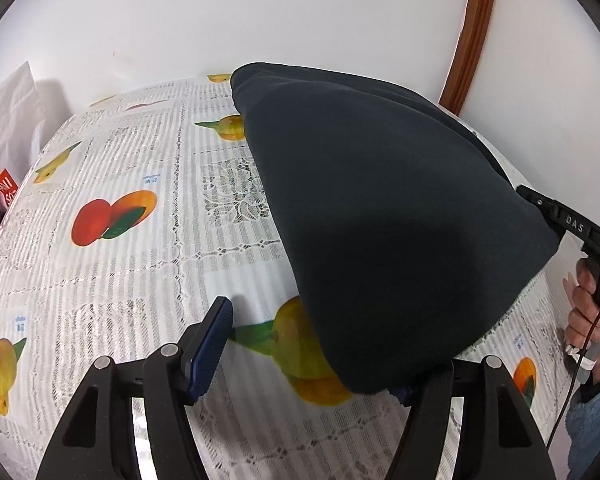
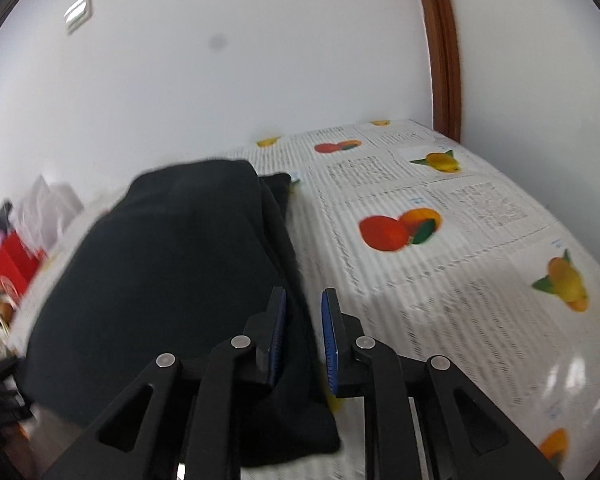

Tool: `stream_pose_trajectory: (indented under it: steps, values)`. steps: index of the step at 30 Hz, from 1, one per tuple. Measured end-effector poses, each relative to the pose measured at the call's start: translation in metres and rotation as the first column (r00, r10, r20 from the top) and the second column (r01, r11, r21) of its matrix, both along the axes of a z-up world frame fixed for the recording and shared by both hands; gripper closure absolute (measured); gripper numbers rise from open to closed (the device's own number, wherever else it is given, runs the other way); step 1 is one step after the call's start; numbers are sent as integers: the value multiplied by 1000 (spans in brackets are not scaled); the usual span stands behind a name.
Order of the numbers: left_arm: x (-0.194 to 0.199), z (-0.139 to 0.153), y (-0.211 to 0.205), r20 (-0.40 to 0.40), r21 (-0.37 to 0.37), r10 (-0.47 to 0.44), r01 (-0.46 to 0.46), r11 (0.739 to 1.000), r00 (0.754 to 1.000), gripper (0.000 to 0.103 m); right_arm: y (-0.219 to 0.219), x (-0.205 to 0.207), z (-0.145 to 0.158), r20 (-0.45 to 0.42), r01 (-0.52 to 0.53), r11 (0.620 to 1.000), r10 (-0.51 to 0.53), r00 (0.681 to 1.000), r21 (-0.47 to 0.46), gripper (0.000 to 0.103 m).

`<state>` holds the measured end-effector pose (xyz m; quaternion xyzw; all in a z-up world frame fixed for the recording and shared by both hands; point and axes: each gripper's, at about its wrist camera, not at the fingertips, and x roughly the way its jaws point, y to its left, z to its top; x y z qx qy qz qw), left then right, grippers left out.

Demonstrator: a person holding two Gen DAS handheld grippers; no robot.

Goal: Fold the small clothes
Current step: 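Open the right gripper and release its end of the folded sweatshirt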

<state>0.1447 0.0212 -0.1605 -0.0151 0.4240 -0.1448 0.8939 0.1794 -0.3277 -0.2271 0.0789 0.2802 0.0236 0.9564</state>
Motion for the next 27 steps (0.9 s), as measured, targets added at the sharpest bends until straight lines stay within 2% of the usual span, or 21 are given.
stream_pose_trajectory:
  steps: [2,4,7,9,11,13,15,17,19,21,23,27]
  values:
    - [-7,4,-1,7,14,3,-3,1000,1000,38,-2,-10,5,2,29,999,-29,1000,-43,86]
    - [-15,9,-2,18,28,2,-2,1000,1000,39,-5,-24,18,31,54,998,-53,998,-35,85]
    - [-26,16,-4,31,41,-2,0,999,1000,39,1,-35,29,75,3,1000,-3,997,3,85]
    - [-34,22,-4,41,42,0,-1,999,999,39,12,-34,28,74,-22,999,24,997,-30,85]
    - [-41,29,-1,49,37,1,-3,999,999,39,20,-29,16,37,-21,996,24,999,-85,85]
    - [-47,36,3,54,9,0,0,1000,999,39,17,-25,0,2,34,992,-34,999,-123,86]
    - [-50,43,6,58,-23,-5,7,1000,998,39,8,-23,-11,-50,53,991,-59,997,-120,86]
    - [-49,53,8,77,-43,0,3,999,997,39,-1,-30,-11,-55,60,994,-66,996,-95,86]
    - [-43,61,8,95,-63,-1,7,998,995,39,-2,-31,-11,-85,67,984,-82,993,-168,89]
    - [-34,65,5,111,-43,2,3,999,994,39,-7,-33,-11,-111,53,982,-74,991,-183,89]
    - [-22,60,1,112,-10,9,-8,1000,994,39,-14,-38,-2,-99,58,985,-75,992,-165,89]
    - [-3,28,-1,24,-12,4,-4,1000,1000,38,-15,-42,27,-43,45,991,-51,998,-129,89]
